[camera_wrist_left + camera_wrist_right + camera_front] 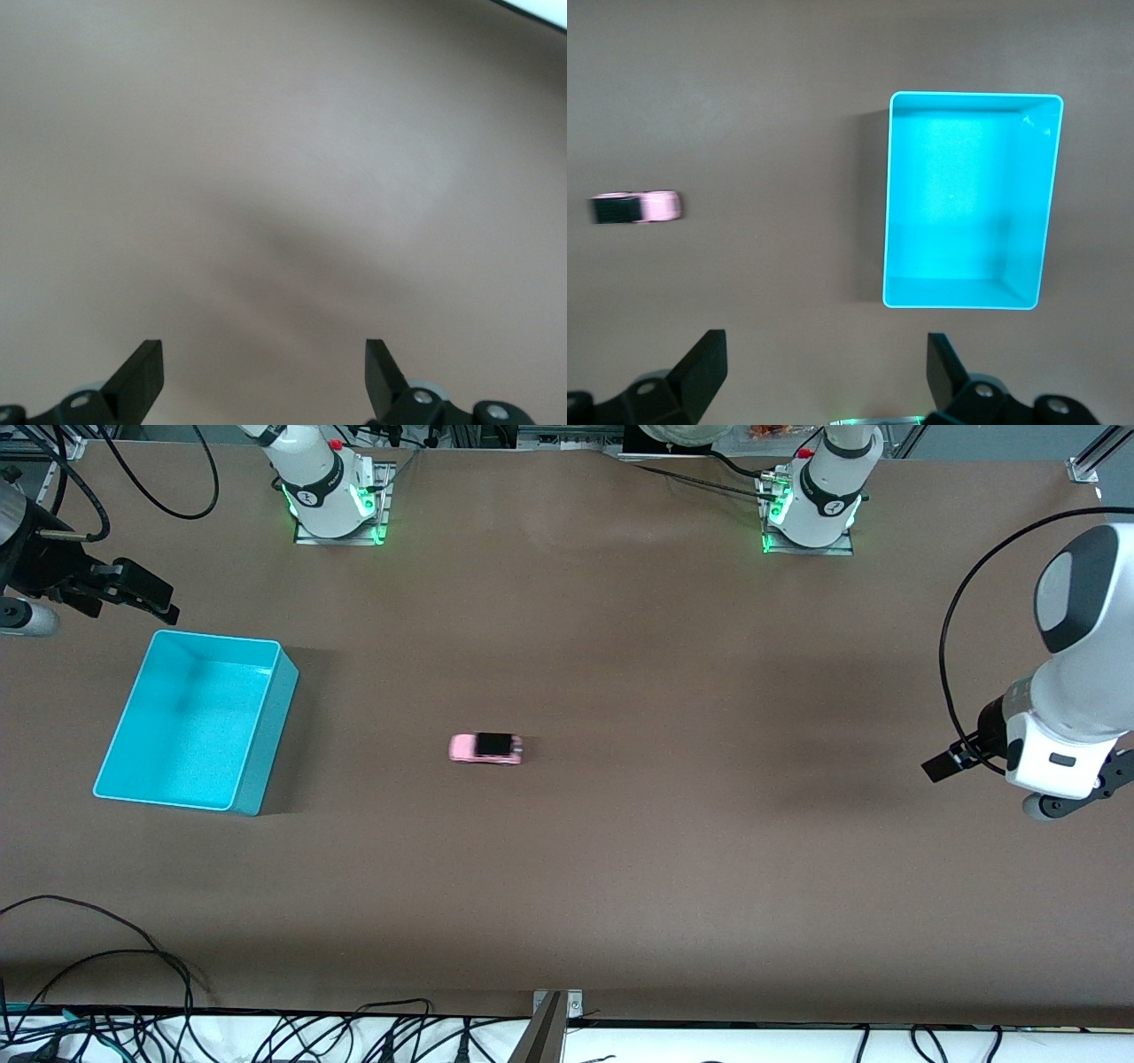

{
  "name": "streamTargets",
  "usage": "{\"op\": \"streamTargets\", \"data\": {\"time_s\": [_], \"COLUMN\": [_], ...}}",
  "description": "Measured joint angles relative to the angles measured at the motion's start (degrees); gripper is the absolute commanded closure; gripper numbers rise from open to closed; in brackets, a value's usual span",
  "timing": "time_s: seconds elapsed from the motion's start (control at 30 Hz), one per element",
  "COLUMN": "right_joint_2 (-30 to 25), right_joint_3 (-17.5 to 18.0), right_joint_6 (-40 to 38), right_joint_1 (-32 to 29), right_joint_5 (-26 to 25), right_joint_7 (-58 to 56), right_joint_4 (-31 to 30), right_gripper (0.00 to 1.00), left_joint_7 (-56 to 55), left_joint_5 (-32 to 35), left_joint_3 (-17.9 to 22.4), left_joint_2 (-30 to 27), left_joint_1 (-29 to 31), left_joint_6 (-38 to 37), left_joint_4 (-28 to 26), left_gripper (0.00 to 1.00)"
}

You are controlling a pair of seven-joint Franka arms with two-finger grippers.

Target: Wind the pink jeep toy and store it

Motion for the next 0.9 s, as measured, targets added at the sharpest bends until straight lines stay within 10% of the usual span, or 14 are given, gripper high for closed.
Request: {"op": "streamTargets", "data": {"time_s": [0.9], "right_joint_2": [0.3], "right_joint_3": [-0.2], "right_joint_6": [0.0], "right_joint_1": [-0.3], "right_joint_5": [0.0], "right_joint_7": [0.0], "right_joint_4": [-0.2], "right_gripper": [0.00], "left_joint_7": [24.8], "left_joint_5": [-10.3], "left_joint_3": [-0.1], "left_joint_2": [-5.8], "left_joint_1": [0.6], "left_joint_6": [-8.3], "left_joint_4": [4.6], "left_gripper": [0.00]}}
